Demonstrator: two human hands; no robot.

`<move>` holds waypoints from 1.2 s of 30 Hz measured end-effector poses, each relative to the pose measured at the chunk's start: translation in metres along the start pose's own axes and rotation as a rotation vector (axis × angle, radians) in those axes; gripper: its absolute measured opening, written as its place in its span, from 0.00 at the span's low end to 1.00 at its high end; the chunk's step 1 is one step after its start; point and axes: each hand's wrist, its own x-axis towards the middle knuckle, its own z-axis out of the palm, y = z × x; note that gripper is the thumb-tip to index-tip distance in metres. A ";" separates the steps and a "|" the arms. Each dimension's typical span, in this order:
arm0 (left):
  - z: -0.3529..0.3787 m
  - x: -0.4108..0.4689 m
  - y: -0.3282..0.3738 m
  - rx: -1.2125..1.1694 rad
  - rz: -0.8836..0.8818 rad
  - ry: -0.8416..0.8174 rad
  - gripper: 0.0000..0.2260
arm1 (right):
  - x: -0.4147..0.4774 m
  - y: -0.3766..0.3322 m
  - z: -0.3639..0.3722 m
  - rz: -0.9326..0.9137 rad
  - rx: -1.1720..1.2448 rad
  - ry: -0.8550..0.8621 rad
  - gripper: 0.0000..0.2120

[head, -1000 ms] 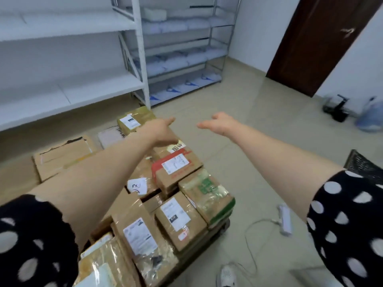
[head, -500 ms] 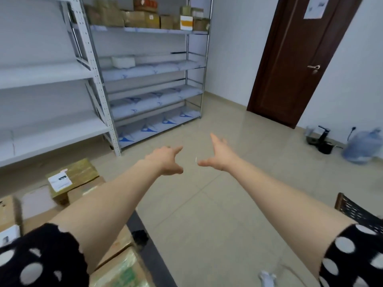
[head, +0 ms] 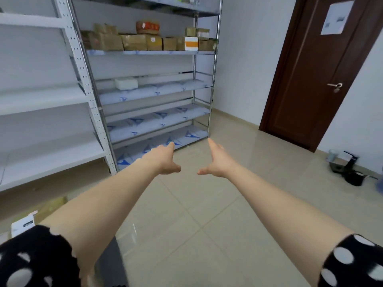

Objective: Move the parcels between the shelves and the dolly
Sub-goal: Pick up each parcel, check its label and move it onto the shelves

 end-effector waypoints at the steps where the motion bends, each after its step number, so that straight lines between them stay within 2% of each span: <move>1: -0.002 0.022 0.000 -0.004 0.001 0.008 0.36 | 0.022 0.001 -0.003 -0.019 -0.013 0.000 0.55; 7: -0.030 0.172 -0.028 -0.040 -0.001 0.042 0.38 | 0.185 -0.010 -0.019 -0.079 -0.081 -0.032 0.48; 17: -0.067 0.398 -0.098 -0.094 -0.151 0.065 0.29 | 0.435 -0.033 -0.017 -0.146 -0.025 -0.096 0.34; 28: -0.090 0.685 -0.175 -0.134 -0.320 0.100 0.29 | 0.768 -0.052 0.010 -0.221 0.142 -0.239 0.32; 36: -0.131 0.851 -0.268 -0.168 -0.451 0.147 0.27 | 0.987 -0.127 0.035 -0.306 0.242 -0.279 0.26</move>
